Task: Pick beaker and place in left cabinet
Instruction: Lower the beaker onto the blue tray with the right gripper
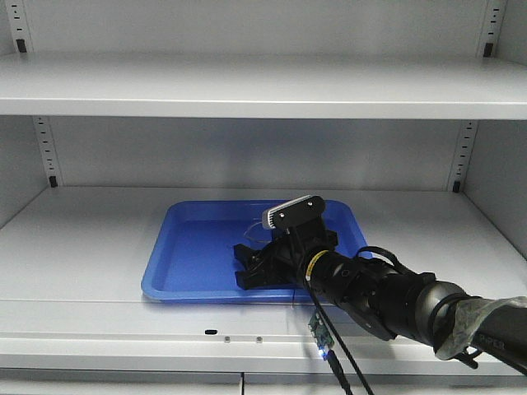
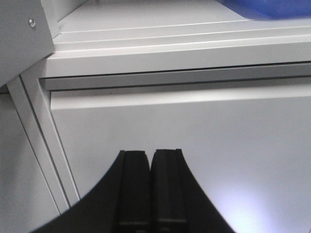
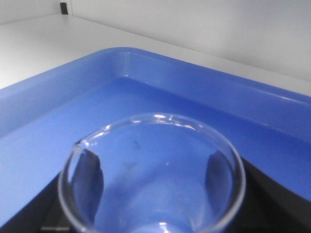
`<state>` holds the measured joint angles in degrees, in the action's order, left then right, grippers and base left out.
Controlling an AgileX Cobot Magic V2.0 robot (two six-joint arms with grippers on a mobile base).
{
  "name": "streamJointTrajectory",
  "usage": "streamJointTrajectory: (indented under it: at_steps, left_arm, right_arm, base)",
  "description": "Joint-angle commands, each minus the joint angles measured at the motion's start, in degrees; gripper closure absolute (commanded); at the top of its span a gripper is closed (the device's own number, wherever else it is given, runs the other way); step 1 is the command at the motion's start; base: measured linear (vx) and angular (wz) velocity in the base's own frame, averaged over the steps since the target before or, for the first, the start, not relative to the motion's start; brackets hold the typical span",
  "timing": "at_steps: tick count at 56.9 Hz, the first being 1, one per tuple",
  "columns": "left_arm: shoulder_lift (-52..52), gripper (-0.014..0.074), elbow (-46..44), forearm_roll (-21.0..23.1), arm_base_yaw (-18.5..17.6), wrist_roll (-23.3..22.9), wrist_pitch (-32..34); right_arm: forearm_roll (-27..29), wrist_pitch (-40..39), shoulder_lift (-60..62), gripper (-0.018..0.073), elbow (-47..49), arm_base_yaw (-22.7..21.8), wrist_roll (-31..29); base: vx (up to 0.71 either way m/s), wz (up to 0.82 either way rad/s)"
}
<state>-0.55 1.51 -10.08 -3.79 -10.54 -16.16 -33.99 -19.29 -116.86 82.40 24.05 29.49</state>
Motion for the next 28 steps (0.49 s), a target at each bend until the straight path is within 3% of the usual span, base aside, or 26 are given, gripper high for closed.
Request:
streamJointTrajectory:
  at_steps: [1, 18, 28]
  left_arm:
    - [-1.01, 0.0593, -0.54, 0.11, -0.42, -0.2, 4.78]
    - [-1.01, 0.0593, -0.54, 0.11, -0.42, -0.2, 4.78]
    - [-1.01, 0.0593, -0.54, 0.11, -0.42, -0.2, 4.78]
  right_arm:
    - [1.69, -2.02, 2.85, 0.0226, 1.78, -0.18, -0.43]
    - [2.06, -3.21, 3.18, -0.0126, 1.78, -0.18, 0.39]
    - [2.01, -2.99, 5.73, -0.0155, 1.77, -0.11, 2.14]
  base:
    - [0.0, 0.0]
    - [0.0, 0.0]
    - [0.0, 0.0]
